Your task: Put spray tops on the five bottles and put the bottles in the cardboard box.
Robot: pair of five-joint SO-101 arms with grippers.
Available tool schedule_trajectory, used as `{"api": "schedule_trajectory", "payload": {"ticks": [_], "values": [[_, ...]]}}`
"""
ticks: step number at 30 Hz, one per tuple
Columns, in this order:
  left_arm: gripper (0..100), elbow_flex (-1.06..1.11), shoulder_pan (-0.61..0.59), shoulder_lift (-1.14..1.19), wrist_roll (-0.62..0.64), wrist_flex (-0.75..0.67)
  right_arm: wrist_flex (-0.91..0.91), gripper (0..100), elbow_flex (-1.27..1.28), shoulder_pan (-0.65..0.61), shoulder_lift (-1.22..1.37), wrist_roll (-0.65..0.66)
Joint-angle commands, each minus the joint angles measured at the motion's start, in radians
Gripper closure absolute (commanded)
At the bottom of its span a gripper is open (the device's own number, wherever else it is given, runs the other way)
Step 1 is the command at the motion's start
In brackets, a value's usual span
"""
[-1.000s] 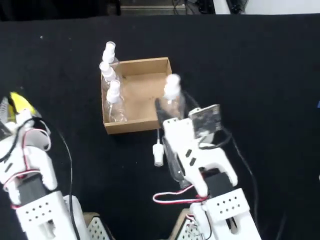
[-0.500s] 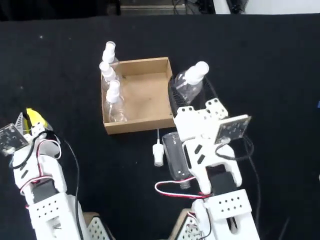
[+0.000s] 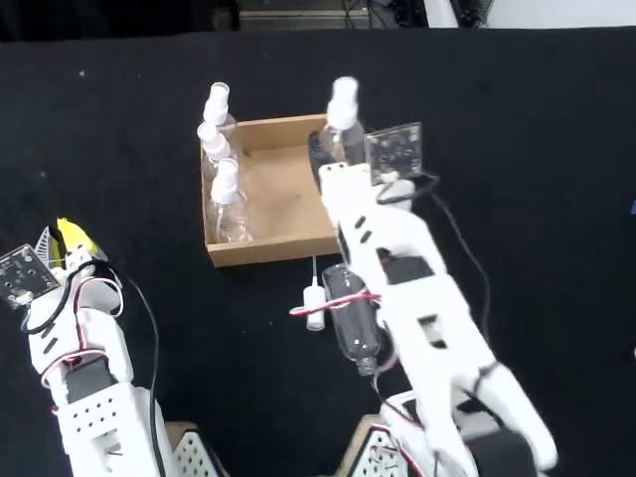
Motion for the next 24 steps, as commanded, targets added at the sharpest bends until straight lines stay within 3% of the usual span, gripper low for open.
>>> {"api": "schedule_trajectory", "payload": {"ticks": [1,5,13,24], "values": [[94,0.024,0.024,-0.008,-0.005,0.002,-0.318,98.8,-0.058,-0.018,0.101,0.006],[95,0.024,0.051,-0.008,-0.006,0.003,-0.617,98.8,-0.048,-0.020,0.277,0.006],[95,0.024,0.050,-0.008,-0.006,0.003,-0.855,98.8,-0.189,0.011,0.591,0.005],[94,0.024,0.050,-0.008,-0.006,0.002,-0.902,98.8,-0.209,0.021,0.751,0.005]]}}
